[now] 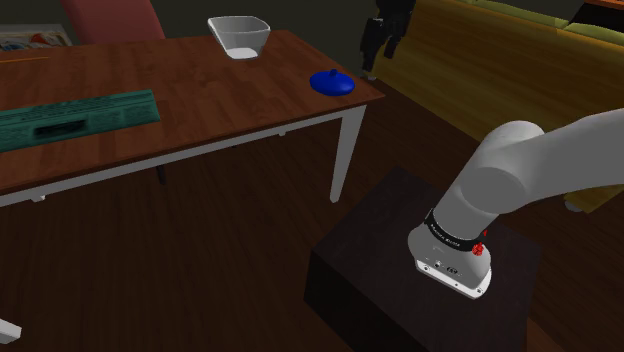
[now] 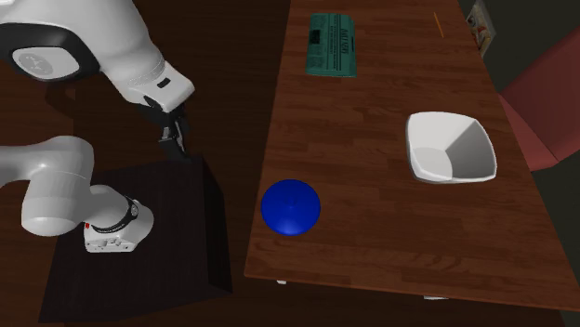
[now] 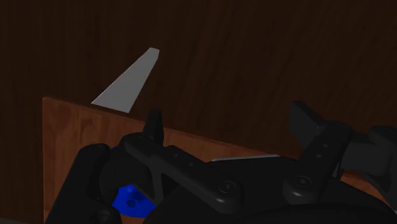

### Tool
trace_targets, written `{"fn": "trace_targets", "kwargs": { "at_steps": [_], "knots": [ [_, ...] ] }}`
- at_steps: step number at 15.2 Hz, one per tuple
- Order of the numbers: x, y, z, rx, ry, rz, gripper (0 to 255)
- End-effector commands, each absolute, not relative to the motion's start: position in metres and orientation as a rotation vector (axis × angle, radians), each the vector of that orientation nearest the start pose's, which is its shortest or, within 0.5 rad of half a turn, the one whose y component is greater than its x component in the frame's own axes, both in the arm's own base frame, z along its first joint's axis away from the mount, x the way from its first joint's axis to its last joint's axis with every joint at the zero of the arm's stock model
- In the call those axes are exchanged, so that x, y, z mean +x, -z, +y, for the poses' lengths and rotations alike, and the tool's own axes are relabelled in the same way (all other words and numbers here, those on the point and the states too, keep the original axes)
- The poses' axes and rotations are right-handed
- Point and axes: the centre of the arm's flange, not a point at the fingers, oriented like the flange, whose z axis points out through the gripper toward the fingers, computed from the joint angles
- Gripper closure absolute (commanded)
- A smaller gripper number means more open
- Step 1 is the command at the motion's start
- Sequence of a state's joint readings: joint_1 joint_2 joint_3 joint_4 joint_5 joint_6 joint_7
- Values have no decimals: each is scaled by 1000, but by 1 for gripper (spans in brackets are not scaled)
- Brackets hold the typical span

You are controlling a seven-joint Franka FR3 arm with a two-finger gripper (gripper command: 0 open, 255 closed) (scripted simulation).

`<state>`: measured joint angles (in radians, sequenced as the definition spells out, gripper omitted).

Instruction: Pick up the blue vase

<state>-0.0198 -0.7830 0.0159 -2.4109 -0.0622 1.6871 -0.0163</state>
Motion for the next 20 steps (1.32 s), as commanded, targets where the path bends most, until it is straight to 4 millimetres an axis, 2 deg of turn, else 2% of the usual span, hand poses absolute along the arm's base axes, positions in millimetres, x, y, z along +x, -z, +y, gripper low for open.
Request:
{"fn": "trace_targets", "kwargs": {
  "at_steps": [1,11,20],
  "knots": [
    [318,-574,-6,-3214,94,-22,0],
    [429,-543,-90,-3137,40,-187,0],
    [534,-508,-153,-3060,-6,-329,0]
  ]
}}
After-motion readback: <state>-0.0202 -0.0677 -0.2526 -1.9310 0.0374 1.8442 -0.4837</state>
